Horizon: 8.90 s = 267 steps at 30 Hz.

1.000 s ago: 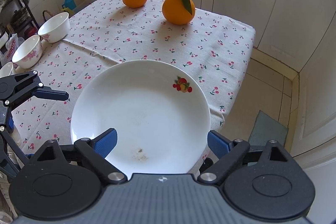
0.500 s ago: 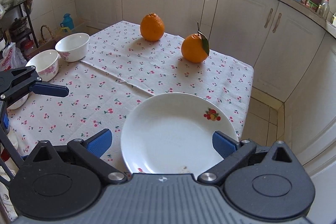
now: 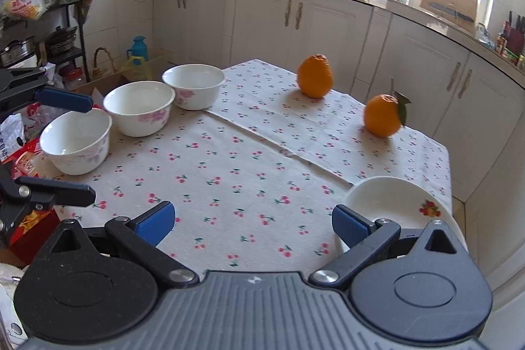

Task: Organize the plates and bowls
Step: 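Withdraw the right tool while the left tool moves toward the white bowls, then grasp the rim of a plain white bowl with the left tool, then carry the white bowl with the left tool and set it beside the other bowls, then open the left tool and withdraw it from the bowl, then move the right tool to the pink-flowered white bowl and grasp its rim, then lift the pink-flowered bowl with the right tool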

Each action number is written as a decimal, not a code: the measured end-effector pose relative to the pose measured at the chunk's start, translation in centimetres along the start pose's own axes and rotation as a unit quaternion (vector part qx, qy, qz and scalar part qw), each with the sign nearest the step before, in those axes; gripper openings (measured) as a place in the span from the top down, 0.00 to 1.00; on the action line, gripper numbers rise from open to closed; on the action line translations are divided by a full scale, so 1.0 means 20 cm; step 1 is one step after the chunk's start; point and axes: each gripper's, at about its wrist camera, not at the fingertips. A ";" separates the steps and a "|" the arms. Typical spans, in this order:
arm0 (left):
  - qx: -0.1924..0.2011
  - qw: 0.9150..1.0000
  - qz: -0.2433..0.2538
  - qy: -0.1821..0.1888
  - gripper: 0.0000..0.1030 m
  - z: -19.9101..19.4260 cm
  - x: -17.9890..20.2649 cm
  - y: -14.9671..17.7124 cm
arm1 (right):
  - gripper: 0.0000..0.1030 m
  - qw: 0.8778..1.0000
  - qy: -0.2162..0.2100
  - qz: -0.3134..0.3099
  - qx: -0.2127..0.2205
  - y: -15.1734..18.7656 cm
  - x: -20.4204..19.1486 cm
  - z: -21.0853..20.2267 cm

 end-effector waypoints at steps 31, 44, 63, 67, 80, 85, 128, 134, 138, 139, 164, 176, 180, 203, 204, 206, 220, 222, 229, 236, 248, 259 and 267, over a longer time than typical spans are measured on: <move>-0.152 0.987 -0.057 -0.009 0.33 0.11 -0.75 0.06 | 0.05 0.969 -0.198 -0.148 0.009 -0.38 -0.68 0.50; -0.171 0.982 -0.074 0.015 0.49 0.15 -0.79 0.04 | 0.22 0.960 -0.222 -0.169 0.013 -0.41 -0.71 0.54; -0.182 0.981 -0.069 0.013 0.50 0.16 -0.76 0.03 | 0.23 0.958 -0.237 -0.159 0.014 -0.42 -0.68 0.51; -0.180 0.981 -0.064 0.017 0.50 0.15 -0.72 0.01 | 0.23 0.959 -0.233 -0.161 0.016 -0.41 -0.66 0.48; -0.178 0.982 -0.037 0.054 0.50 0.25 -0.48 -0.09 | 0.23 0.969 -0.205 -0.137 0.016 -0.28 -0.48 0.33; -0.176 0.981 -0.019 0.077 0.50 0.34 -0.36 -0.13 | 0.23 0.976 -0.181 -0.120 0.013 -0.21 -0.38 0.26; -0.128 0.984 0.050 0.114 0.10 0.67 -0.08 -0.23 | 0.02 0.992 -0.118 -0.032 0.002 0.02 -0.03 0.26; -0.099 0.989 0.040 0.099 0.09 0.57 -0.13 -0.23 | 0.00 0.993 -0.112 -0.033 0.009 0.00 -0.05 0.23; -0.077 0.993 0.041 0.083 0.06 0.47 -0.17 -0.21 | 0.00 0.993 -0.108 -0.034 0.011 -0.02 -0.06 0.21; -0.076 0.993 0.040 0.082 0.06 0.45 -0.18 -0.20 | 0.00 0.994 -0.108 -0.035 0.011 -0.03 -0.06 0.21; -0.025 0.999 -0.019 0.010 0.02 0.19 -0.64 0.01 | 0.00 0.990 -0.116 -0.083 0.001 -0.40 -0.23 0.35; -0.046 0.997 -0.050 0.020 0.02 0.23 -0.80 0.09 | 0.00 0.989 -0.128 -0.078 -0.014 -0.59 -0.26 0.52; -0.044 0.998 -0.041 0.020 0.02 0.25 -0.82 0.10 | 0.00 0.989 -0.134 -0.066 -0.019 -0.64 -0.26 0.59; -0.045 0.996 -0.055 0.055 0.16 0.39 -0.90 0.09 | 0.20 0.977 -0.199 -0.034 -0.065 -0.81 -0.22 0.99; -0.044 0.996 -0.056 0.055 0.17 0.39 -0.91 0.09 | 0.21 0.977 -0.202 -0.032 -0.068 -0.81 -0.22 1.00; -0.044 0.996 -0.056 0.059 0.18 0.40 -0.91 0.08 | 0.26 0.975 -0.209 -0.026 -0.072 -0.81 -0.21 1.03; -0.046 0.996 -0.047 0.061 0.19 0.39 -0.90 0.08 | 0.43 0.966 -0.243 -0.006 -0.091 -0.82 -0.19 1.14; -0.047 0.996 -0.046 0.060 0.20 0.39 -0.90 0.07 | 0.45 0.965 -0.245 -0.007 -0.090 -0.82 -0.19 1.15; -0.053 0.996 -0.048 0.060 0.20 0.40 -0.89 0.06 | 0.45 0.964 -0.249 -0.006 -0.089 -0.83 -0.19 1.14; -0.058 0.995 -0.051 0.069 0.20 0.37 -0.86 0.03 | 0.45 0.965 -0.250 -0.002 -0.082 -0.82 -0.17 1.08; -0.055 0.994 -0.032 0.087 0.20 0.29 -0.69 -0.07 | 0.44 0.970 -0.233 -0.007 -0.063 -0.76 -0.09 0.83; -0.051 0.992 -0.002 0.113 0.20 0.28 -0.47 -0.14 | 0.44 0.979 -0.201 0.001 -0.042 -0.64 0.04 0.58; -0.058 0.989 0.012 0.139 0.20 0.33 -0.30 -0.16 | 0.43 0.984 -0.175 0.018 -0.038 -0.51 0.13 0.43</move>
Point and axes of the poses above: each gripper's, at about its wrist camera, not at the fingertips, and z roughly the way its jaws point, x to its right, y to its underside, and after that the axes turned 12 degrees about -z, right-handed
